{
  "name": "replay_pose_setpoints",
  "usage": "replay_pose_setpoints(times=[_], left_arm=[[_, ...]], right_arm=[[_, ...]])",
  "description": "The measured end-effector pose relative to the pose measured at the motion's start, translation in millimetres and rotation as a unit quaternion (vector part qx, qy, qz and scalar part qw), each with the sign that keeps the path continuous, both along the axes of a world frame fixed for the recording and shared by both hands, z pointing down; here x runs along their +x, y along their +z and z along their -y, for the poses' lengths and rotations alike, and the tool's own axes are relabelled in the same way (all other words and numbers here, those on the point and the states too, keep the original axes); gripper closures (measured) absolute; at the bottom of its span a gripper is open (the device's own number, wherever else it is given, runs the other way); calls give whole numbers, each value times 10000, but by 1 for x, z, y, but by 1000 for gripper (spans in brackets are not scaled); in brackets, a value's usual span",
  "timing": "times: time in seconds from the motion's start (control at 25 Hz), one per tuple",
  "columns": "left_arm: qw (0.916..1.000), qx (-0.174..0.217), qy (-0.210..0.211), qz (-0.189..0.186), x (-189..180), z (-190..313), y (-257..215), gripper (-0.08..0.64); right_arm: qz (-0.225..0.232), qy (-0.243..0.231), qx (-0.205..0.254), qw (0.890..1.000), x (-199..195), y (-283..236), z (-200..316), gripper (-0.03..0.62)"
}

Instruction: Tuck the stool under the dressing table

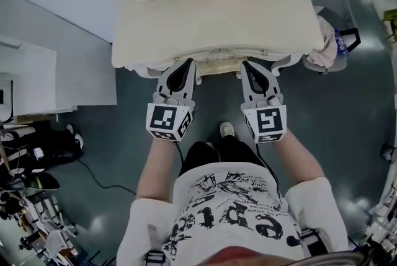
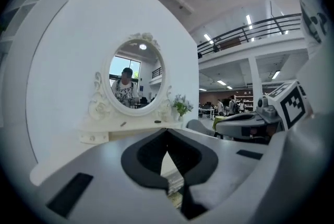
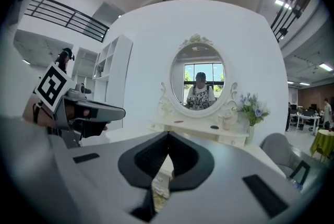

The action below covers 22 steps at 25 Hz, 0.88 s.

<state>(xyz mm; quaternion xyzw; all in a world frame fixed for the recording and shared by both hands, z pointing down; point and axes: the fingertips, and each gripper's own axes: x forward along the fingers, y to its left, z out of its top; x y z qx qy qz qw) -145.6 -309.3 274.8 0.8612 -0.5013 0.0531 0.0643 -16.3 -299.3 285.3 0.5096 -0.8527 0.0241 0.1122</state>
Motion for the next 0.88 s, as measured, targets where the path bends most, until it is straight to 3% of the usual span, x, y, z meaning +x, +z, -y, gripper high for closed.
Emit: replay_pose_setpoints(times=[0.24, 0.4, 0.88], left_arm=[[9994, 339, -48, 7, 4, -16, -68, 540], [9991, 351, -233, -107, 2, -19, -85, 540], [9977, 662, -109, -3, 16, -22, -115, 540]], right_arm=[[288, 19, 80, 9996, 13, -60, -9, 575], [422, 34, 102, 9991, 18, -78, -17, 575], [304, -24, 376, 9988, 34, -98, -16, 575]])
